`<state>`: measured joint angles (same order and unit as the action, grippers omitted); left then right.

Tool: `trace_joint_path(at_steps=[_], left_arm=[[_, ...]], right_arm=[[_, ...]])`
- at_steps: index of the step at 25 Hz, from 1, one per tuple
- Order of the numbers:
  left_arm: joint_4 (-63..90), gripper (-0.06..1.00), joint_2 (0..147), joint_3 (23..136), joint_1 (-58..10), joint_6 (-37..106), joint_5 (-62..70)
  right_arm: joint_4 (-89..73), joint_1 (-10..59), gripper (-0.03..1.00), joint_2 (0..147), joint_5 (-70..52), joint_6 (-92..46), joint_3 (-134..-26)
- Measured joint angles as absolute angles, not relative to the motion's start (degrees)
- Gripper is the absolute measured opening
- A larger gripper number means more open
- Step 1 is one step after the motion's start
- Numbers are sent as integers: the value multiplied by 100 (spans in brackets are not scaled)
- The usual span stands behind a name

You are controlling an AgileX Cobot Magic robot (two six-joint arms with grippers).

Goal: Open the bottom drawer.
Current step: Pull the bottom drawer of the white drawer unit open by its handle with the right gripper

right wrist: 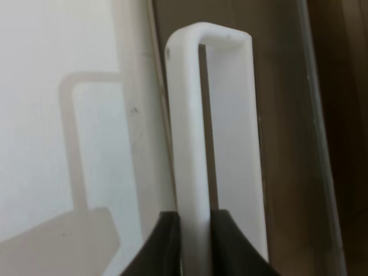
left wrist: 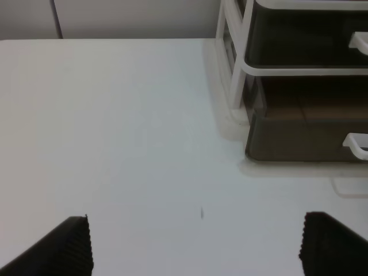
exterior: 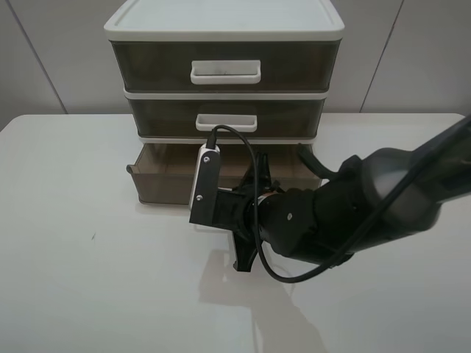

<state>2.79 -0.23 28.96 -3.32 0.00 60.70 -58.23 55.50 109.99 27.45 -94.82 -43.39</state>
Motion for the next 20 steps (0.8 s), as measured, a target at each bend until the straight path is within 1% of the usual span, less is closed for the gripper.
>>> trace_joint_path(at_steps=[6,13,20], left_arm=[[279,74,-23,2896,-332,0,6070],[279,74,-23,2896,-332,0,6070],[279,74,-23,2896,-332,0,6070]], right_arm=[[-5911,5573,11,10988,2714,-9520,-4297],[-5888,5823,11,10890,2720,-9439,-4056],[-5930,6028,11,10814,2645,-9410,-4034]])
